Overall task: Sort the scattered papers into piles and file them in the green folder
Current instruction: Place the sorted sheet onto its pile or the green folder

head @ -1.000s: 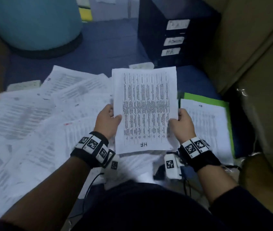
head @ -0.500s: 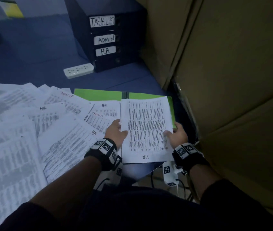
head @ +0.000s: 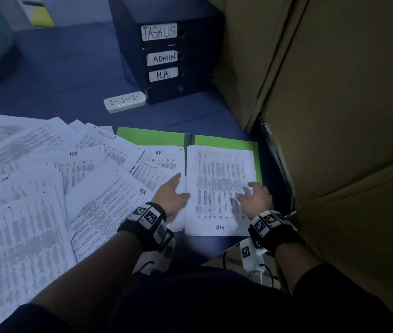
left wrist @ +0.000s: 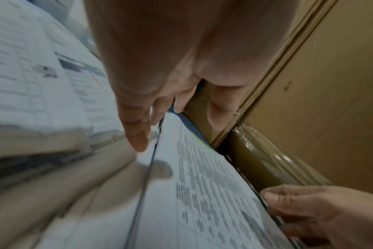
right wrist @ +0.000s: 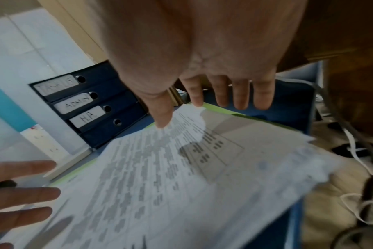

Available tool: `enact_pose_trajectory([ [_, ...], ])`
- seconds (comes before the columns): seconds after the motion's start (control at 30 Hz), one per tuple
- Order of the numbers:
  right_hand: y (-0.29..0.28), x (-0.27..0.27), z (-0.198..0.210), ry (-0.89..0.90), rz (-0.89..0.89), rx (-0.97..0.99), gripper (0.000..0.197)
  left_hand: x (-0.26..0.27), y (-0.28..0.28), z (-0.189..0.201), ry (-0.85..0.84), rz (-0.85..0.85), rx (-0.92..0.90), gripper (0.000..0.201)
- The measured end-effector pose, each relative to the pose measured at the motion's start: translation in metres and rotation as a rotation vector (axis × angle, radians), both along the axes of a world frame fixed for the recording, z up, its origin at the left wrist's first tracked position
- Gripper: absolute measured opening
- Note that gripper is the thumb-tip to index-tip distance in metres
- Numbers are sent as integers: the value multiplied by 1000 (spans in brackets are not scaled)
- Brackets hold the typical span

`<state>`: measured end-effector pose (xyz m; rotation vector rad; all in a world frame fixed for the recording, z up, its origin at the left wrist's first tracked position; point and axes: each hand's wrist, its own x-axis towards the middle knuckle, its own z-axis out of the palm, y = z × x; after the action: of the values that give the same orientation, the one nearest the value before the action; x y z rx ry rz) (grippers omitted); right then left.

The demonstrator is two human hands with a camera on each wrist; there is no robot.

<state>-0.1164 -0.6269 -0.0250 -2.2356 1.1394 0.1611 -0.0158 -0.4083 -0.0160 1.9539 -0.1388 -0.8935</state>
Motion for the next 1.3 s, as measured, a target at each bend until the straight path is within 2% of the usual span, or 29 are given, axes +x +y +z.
enact_pose_trajectory([
  [0.13,41,35,12,-103,105,70,33,10,52,19,-73,182,-60,61],
  [0.33,163,87,25,-193,412,275,19,13,183,48,-228,446,24,52],
  [0.53,295,108,18,-63,649,391,11,-8,327,36,-223,741,186,50],
  [0.63,342,104,7,56,712,367,25,-25,381,20,-144,792,260,51],
  [0.73,378,95,2,140,686,337,45,-41,413,2,-52,783,230,57],
  [0.8,395,90,1,152,662,243,48,-46,422,-5,-32,719,245,60],
  [0.93,411,88,-2,90,680,124,18,-46,429,-10,-11,623,228,58],
  [1.1,401,82,0,-26,614,95,15,-39,433,-13,-52,514,252,55],
  [1.17,400,82,2,-12,621,-4,18,-36,434,-13,-44,493,235,55],
  [1.3,409,82,-2,84,700,-71,45,-28,433,-14,-40,445,216,57],
])
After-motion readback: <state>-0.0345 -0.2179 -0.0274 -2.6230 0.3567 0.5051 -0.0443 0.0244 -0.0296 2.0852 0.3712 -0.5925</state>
